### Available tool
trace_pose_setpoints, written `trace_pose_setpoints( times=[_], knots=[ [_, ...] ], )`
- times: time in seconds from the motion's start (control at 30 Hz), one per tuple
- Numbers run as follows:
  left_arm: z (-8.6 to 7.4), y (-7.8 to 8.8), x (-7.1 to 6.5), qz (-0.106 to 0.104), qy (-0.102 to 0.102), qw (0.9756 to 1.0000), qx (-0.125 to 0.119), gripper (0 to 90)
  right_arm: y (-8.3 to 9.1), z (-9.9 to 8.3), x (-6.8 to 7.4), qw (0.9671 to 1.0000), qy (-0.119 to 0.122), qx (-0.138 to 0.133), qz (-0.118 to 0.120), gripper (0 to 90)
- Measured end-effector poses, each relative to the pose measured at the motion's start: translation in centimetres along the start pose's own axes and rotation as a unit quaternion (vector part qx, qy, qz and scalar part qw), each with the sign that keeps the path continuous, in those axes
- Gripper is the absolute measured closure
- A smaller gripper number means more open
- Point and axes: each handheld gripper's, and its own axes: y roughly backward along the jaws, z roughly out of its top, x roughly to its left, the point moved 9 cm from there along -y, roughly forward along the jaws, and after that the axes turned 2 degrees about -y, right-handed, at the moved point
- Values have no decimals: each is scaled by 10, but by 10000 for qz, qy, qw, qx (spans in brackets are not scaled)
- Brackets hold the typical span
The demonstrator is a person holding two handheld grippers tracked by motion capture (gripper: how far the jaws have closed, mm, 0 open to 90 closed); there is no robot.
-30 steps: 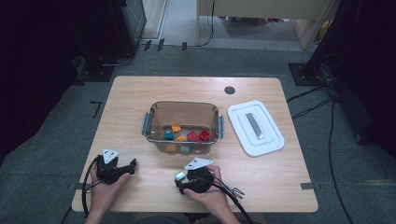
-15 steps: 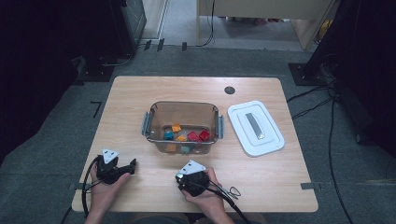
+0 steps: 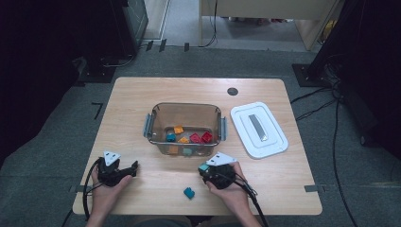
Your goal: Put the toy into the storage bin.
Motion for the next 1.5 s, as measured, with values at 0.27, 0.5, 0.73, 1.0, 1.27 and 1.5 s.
trace_pose_setpoints(
  times=[0.27, 0.5, 0.73, 1.0, 1.27, 1.5],
  knots=[
    [0, 0, 0, 0, 0, 10000, 0, 157, 29, 1, -41, 9996, -236, -15, -178, 601],
    [0, 0, 0, 0, 0, 10000, 2, 157, 53, 9, -71, 9989, -327, -21, -347, 601],
    [0, 0, 0, 1, 0, 10000, 1, 157, 73, 28, -91, 9986, -396, -77, -348, 601],
    [0, 0, 0, 0, 4, 10000, -1, 157, 89, 71, -93, 9990, -234, -213, -327, 601],
    [0, 0, 0, 1, -4, 10000, -3, 156, 75, 119, -74, 9998, 1, -200, -101, 601],
    [0, 0, 0, 3, -3, 10000, -5, 157, 42, 138, -54, 9998, 181, -31, 58, 601]
  ],
)
